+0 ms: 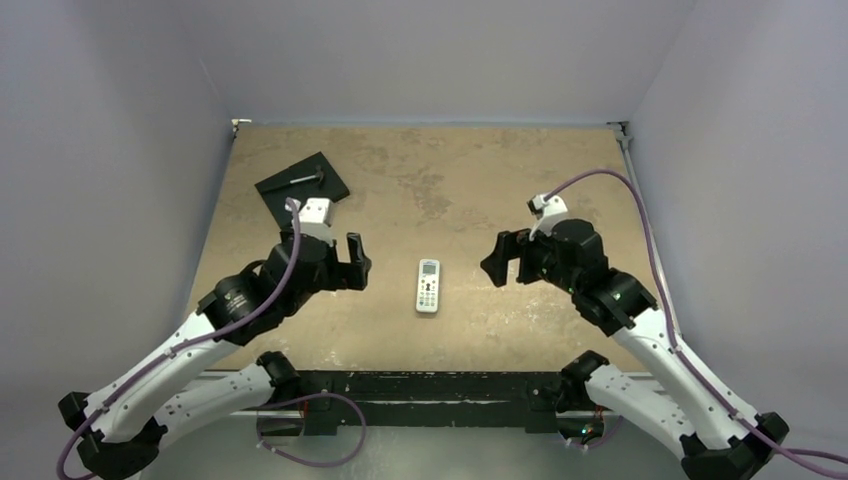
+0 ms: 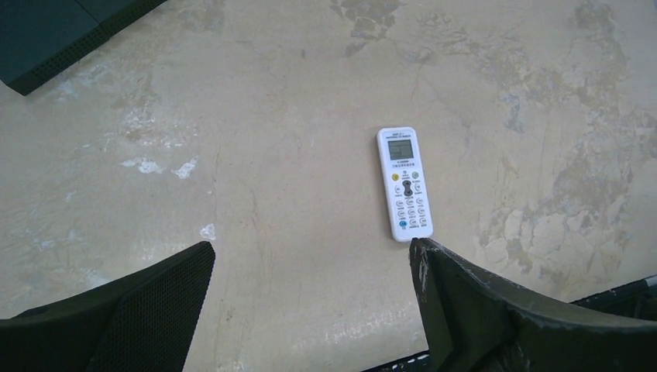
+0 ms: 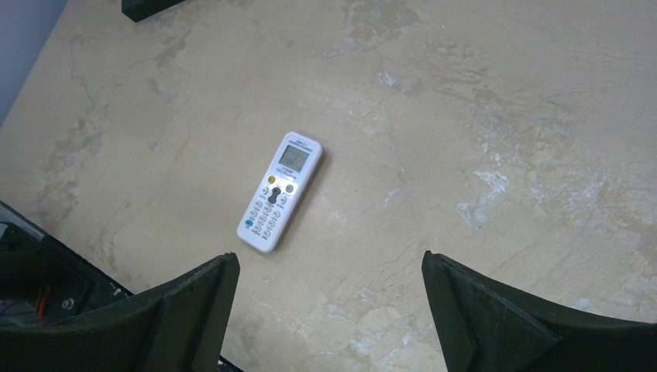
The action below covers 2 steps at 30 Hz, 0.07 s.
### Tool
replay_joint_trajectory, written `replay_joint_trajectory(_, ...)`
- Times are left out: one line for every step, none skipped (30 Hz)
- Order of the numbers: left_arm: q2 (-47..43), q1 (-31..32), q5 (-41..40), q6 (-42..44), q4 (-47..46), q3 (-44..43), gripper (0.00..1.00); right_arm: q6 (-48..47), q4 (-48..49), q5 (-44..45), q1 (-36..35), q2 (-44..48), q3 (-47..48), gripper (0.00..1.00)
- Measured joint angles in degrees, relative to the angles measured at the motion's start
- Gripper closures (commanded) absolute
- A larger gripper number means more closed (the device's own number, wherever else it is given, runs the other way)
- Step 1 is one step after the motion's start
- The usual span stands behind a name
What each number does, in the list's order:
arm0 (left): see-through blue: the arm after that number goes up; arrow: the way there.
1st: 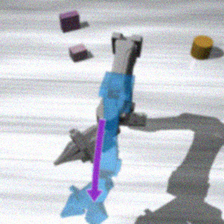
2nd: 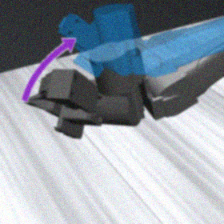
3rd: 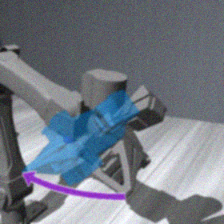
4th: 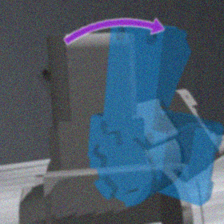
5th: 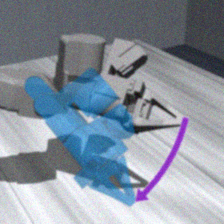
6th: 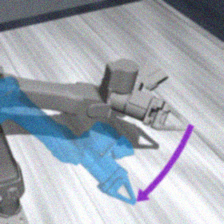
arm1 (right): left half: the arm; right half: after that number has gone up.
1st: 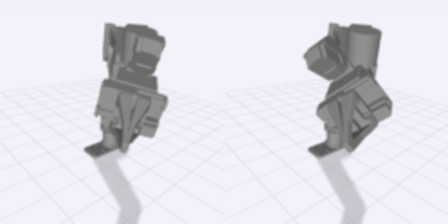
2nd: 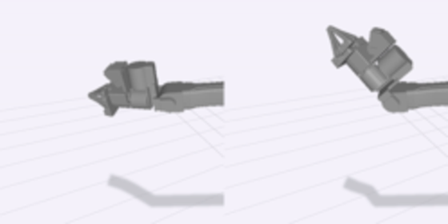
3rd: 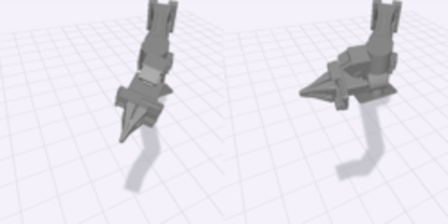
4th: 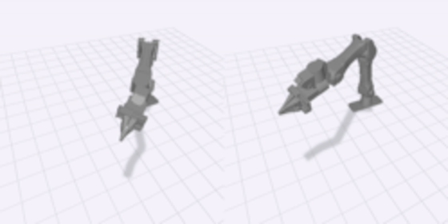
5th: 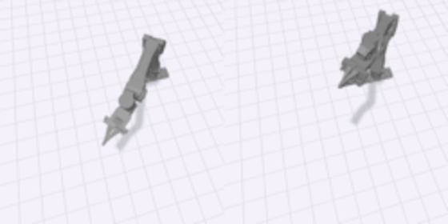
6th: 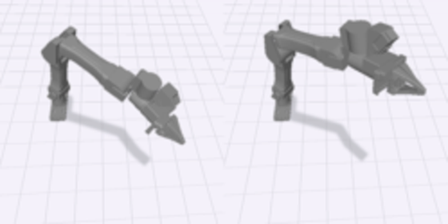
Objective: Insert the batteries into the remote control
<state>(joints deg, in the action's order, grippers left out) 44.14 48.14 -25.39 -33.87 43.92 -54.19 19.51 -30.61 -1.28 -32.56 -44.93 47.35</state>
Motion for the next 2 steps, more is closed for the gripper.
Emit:
replay_joint_trajectory(-0.24,0.00,0.35,0.00,0.02,0.13,0.03,0.02,-0.04,-0.04,0.00,0.11,0.00,0.01)
replay_joint_trajectory(-0.37,0.00,0.85,-0.02,-0.02,0.28,0.02,0.07,-0.07,-0.15,0.00,0.15,0.00,0.01)
